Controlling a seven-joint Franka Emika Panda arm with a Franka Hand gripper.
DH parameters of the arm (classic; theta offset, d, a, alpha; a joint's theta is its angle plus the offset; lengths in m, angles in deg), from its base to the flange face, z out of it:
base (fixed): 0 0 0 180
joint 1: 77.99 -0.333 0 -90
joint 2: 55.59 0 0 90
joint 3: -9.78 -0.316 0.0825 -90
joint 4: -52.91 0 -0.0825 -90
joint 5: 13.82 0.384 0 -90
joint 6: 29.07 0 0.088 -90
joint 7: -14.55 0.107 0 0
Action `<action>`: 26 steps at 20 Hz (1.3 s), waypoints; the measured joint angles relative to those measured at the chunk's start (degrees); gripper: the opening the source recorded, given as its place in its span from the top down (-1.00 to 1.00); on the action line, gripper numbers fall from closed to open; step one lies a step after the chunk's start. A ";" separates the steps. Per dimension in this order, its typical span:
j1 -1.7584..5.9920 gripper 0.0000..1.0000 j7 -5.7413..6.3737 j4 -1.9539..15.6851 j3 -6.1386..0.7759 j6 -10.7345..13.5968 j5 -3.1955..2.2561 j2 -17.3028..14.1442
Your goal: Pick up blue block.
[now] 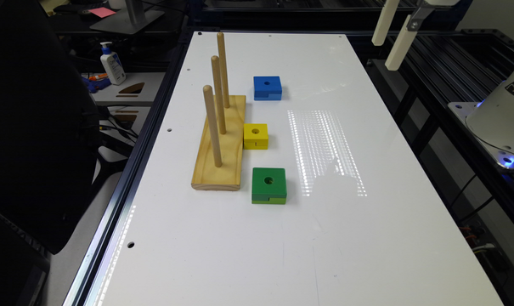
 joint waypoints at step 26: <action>5.34 -1.00 -4.99 9.27 0.02 -4.45 -0.11 -13.04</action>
